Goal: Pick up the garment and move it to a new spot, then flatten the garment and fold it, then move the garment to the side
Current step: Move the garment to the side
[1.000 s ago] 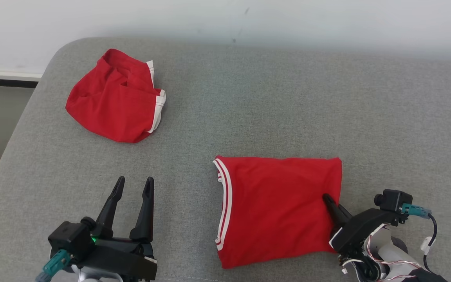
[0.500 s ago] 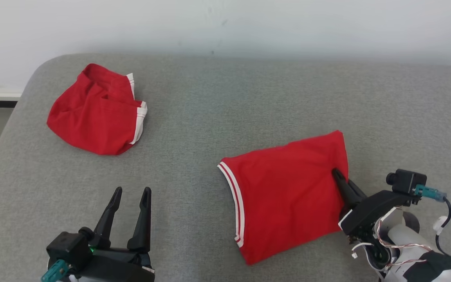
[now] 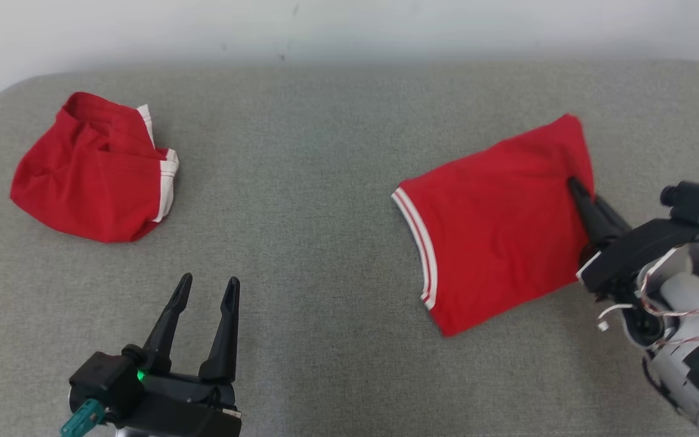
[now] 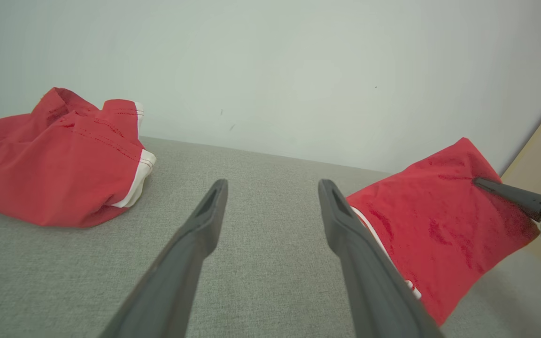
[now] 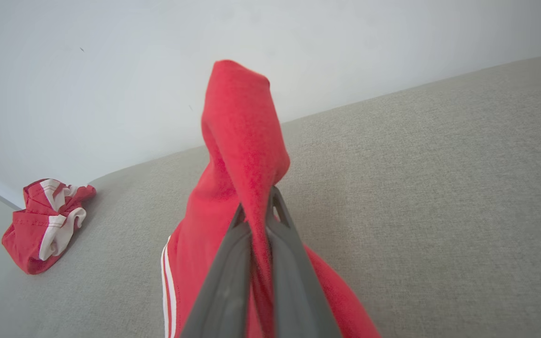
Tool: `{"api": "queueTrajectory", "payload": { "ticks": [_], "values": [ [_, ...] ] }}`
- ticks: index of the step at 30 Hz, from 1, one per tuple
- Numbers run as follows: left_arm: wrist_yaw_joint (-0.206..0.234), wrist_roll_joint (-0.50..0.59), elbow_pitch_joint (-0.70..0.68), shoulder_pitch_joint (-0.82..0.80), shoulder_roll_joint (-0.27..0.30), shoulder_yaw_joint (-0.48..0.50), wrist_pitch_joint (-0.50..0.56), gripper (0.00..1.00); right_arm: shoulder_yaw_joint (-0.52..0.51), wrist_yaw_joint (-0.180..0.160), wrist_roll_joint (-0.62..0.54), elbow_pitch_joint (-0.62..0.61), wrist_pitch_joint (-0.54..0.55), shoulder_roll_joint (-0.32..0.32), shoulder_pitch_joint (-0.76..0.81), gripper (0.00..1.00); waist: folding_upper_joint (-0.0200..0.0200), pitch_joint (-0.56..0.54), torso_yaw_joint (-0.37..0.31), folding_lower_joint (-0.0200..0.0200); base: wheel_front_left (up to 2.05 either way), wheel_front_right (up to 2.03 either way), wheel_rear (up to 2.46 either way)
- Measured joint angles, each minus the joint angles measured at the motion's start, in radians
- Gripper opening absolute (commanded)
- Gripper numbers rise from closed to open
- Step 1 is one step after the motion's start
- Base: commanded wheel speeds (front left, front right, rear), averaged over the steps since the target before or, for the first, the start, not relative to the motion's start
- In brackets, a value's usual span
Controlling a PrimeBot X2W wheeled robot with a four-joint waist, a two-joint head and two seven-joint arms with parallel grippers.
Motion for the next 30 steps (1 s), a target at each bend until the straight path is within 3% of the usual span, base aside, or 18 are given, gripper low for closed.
{"api": "queueTrajectory", "payload": {
  "ticks": [18,30],
  "values": [
    [-0.009,0.015,-0.099,-0.076,0.053,0.007,0.015,1.00,-0.087,0.000,0.001,0.056,0.036,-0.198,-0.213,0.00,0.0001,0.202,-0.034,0.0001,0.00,0.00,0.00],
    [-0.017,0.015,-0.118,-0.145,0.065,0.016,0.022,1.00,-0.115,-0.001,-0.007,0.156,0.060,-0.279,-0.298,0.00,0.0001,0.339,-0.034,0.0002,0.00,0.00,0.00]
  ]
}}
